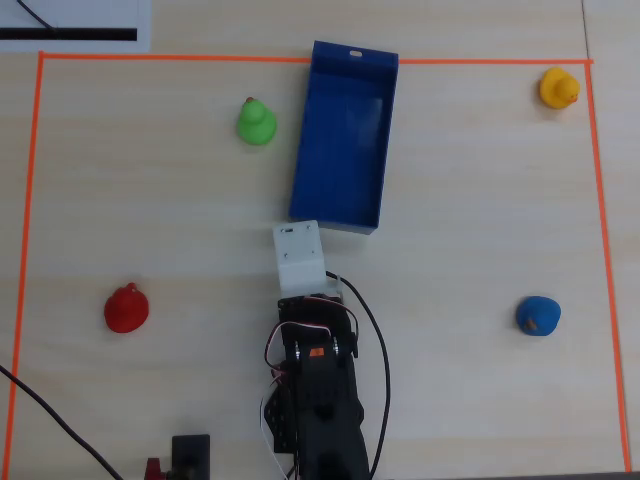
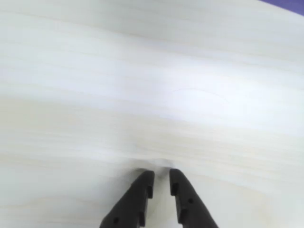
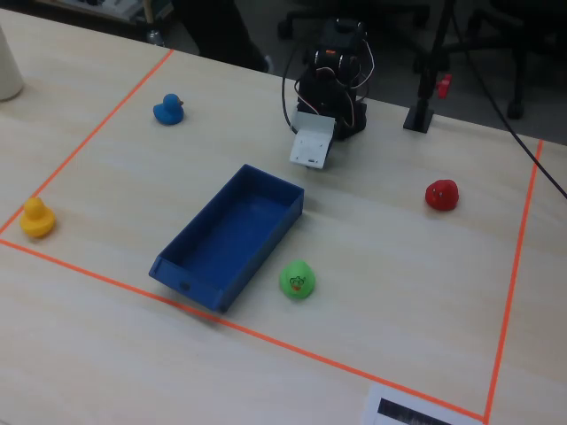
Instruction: Grasp red duck and put it into box.
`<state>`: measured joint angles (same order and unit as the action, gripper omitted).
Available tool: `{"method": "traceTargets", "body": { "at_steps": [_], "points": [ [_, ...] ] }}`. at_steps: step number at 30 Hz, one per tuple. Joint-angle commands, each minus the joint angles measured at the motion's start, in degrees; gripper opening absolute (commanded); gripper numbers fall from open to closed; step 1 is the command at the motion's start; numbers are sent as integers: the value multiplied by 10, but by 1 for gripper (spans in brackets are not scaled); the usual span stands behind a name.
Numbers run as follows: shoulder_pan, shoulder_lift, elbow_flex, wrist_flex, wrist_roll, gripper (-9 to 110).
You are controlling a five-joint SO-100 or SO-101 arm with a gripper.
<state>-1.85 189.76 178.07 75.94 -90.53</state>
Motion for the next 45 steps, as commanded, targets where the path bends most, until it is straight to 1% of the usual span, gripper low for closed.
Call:
{"method": "traceTargets", "body": {
  "at_steps": [1, 10, 17, 18, 20, 24, 26, 27, 29, 32, 35, 37, 41, 45],
  "points": [
    [1, 0, 2, 12, 1, 1],
    [-4, 0, 2, 12, 0, 0],
    [-69, -1, 2, -4, -4, 0],
    [-82, -1, 2, -33, -4, 0],
    [-110, -10, 2, -132, -2, 0],
    [-158, -129, -16, -462, 0, 0],
    [-193, -208, -39, -601, -5, 0],
    [-213, -245, -56, -646, -6, 0],
    [-250, -312, -91, -693, -6, 1],
    [-288, -372, -108, -718, -8, 5],
    [-311, -394, -111, -693, -11, 9],
    [-323, -409, -100, -685, -18, 9],
    [-331, -419, -71, -682, -53, 14],
    [-361, -418, -73, -665, -58, 14]
  ]
}}
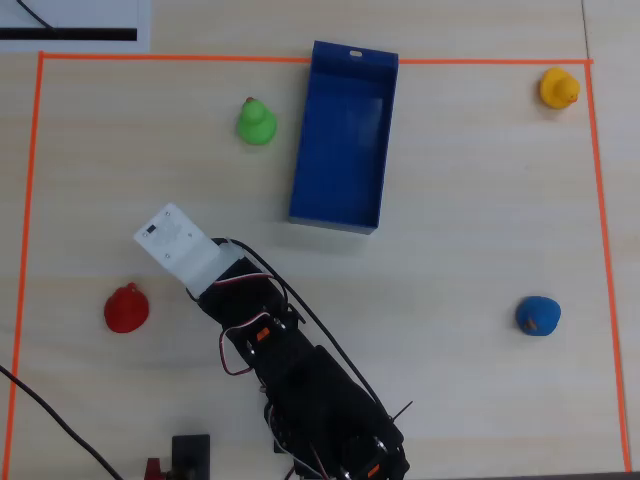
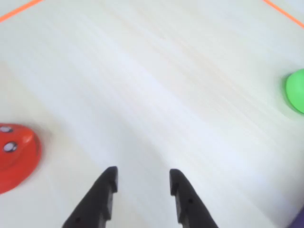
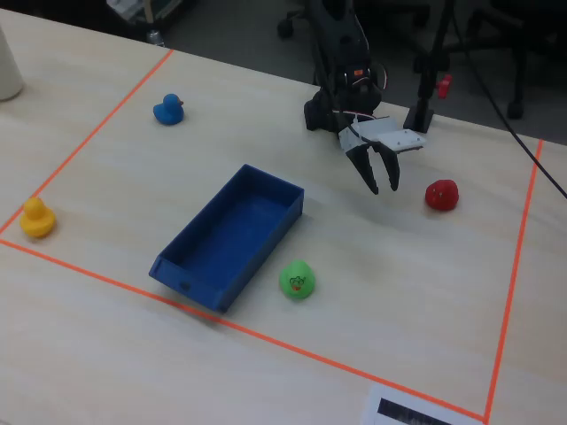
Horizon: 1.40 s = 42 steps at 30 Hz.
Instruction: Grasp red duck and put it into box.
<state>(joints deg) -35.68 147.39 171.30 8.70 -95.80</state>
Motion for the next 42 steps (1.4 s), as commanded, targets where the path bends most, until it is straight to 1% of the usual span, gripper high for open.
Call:
{"method": "traceTargets", "body": {
  "at_steps": [1, 9, 17, 26, 31, 42],
  "points": [
    [-35, 6, -6, 5, -3, 15],
    [-179, 14, -11, 19, 53, 16],
    [-240, 0, -29, 43, 53, 19],
    [-222, -171, -130, 19, 41, 23],
    [-199, -252, -149, -44, 33, 24],
    [-171, -363, -192, -112, 46, 23]
  ]
}}
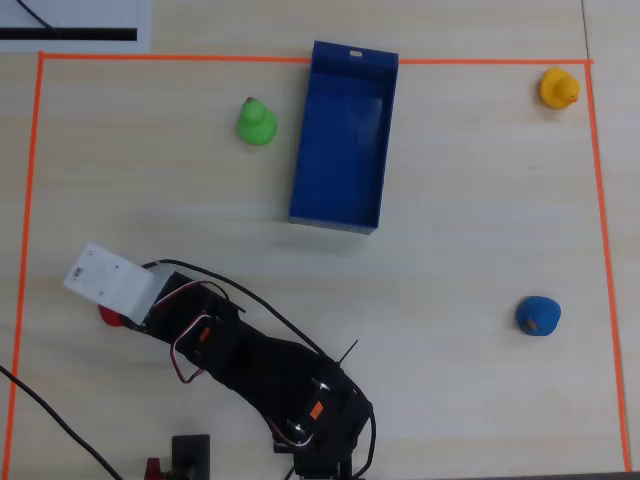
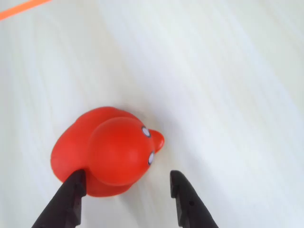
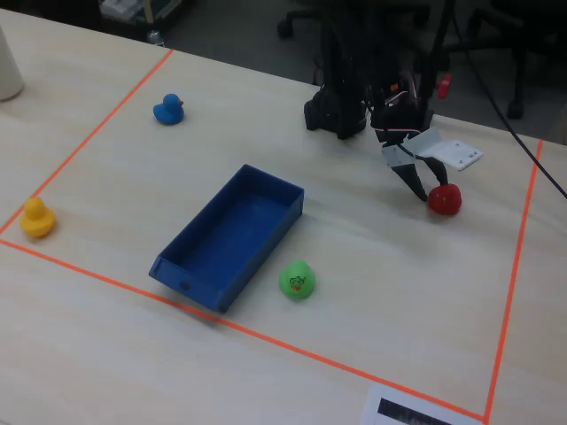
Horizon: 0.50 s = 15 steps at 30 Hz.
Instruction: Grasp red duck and put it into box.
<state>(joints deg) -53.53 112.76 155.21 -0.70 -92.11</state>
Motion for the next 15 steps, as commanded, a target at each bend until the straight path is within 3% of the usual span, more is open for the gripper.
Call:
{"method": "traceTargets", "body": {
  "at_steps": [1, 15],
  "points": [
    [7, -26, -38, -20, 11, 23],
    [-55, 8, -76, 3, 20, 24]
  ]
}}
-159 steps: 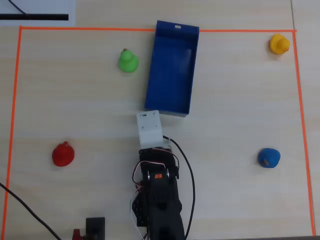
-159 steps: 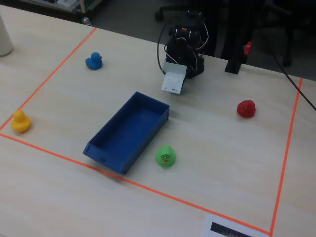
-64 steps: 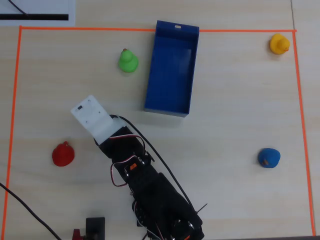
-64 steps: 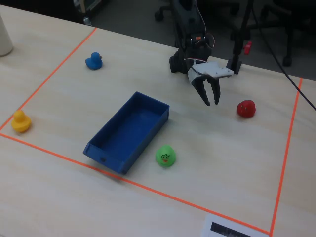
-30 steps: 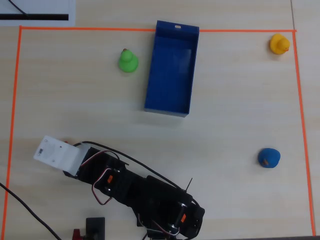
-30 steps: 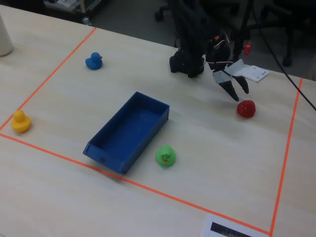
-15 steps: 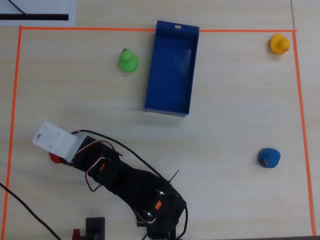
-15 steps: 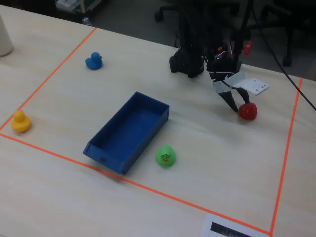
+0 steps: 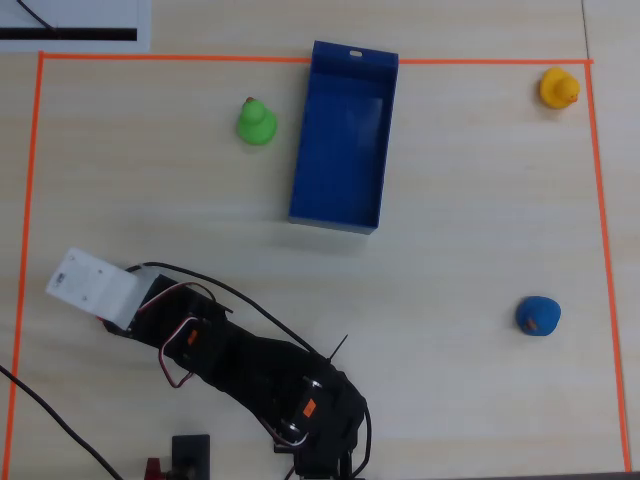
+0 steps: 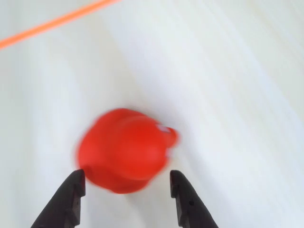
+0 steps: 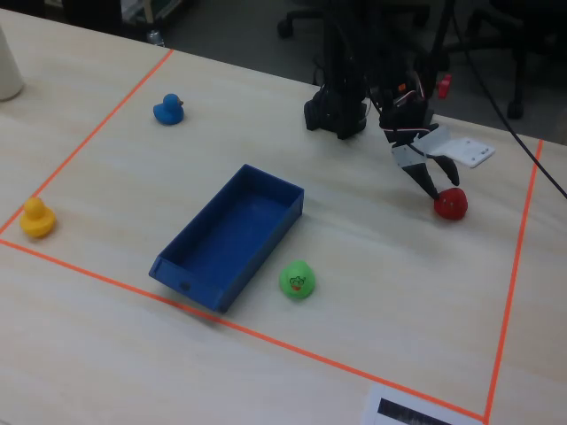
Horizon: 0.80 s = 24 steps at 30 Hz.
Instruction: Grasp red duck and put it into box.
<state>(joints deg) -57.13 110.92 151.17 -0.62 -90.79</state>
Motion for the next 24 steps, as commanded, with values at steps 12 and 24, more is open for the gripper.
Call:
{"method": "traceTargets", "body": {
  "at_steps": [12, 24],
  "points": [
    [-25, -30, -77, -12, 12, 24],
    [37, -154, -189, -22, 12, 24]
  ]
}}
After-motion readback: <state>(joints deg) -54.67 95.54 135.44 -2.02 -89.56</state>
